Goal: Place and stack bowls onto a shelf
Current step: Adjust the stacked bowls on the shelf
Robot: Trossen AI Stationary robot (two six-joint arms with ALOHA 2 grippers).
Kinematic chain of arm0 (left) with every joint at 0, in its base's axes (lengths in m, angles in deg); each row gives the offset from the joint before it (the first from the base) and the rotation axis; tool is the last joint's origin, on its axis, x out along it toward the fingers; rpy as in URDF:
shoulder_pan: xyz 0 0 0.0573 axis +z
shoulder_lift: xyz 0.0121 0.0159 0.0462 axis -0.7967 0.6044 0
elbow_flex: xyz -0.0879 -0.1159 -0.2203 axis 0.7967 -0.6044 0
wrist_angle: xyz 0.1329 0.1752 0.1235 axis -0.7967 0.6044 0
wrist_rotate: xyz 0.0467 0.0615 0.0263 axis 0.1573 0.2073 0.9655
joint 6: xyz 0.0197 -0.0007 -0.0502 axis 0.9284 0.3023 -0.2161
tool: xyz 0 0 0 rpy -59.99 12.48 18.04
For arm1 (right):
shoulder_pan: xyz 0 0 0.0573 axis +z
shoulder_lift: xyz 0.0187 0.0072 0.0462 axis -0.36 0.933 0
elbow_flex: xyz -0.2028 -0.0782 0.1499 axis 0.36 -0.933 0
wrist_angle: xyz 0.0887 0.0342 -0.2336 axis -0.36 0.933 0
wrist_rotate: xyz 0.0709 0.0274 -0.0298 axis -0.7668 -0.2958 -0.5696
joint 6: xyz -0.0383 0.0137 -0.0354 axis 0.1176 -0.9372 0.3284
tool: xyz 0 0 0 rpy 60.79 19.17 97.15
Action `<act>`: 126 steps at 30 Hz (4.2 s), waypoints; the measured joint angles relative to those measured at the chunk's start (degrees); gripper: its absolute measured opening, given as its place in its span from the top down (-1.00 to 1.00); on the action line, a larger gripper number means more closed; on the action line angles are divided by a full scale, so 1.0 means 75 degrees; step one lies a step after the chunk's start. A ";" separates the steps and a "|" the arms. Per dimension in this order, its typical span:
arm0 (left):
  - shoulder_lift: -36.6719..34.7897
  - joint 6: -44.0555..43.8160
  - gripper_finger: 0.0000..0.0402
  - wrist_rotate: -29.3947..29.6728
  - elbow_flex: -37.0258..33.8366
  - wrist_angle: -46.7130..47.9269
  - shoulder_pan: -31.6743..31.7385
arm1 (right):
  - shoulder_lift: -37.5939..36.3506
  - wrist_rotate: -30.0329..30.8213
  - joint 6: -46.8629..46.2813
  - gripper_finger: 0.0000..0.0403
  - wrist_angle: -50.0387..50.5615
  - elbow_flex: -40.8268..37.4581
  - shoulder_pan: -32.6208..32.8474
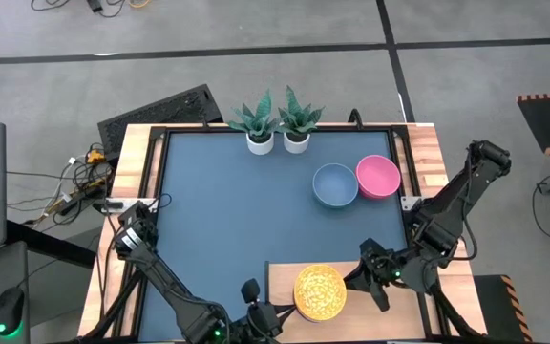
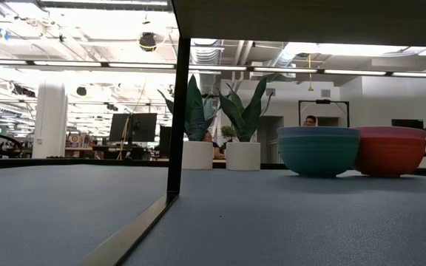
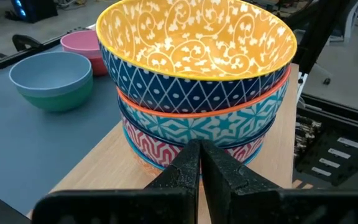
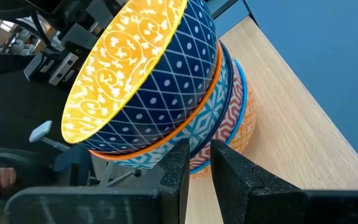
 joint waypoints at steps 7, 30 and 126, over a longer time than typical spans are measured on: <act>0.0000 0.0004 1.00 0.0013 0.0000 -0.0006 0.0006 | 0.0000 0.0006 0.0035 0.55 0.0003 0.0000 0.0000; -0.0003 0.0144 1.00 0.1232 0.0176 -0.0554 -0.0450 | -0.0023 0.0073 0.0058 0.55 0.0000 0.0000 0.0017; 0.0358 0.2604 1.00 -0.0923 0.0154 -0.3028 0.0300 | -0.0026 0.0251 0.0230 0.55 -0.0009 0.0006 -0.0061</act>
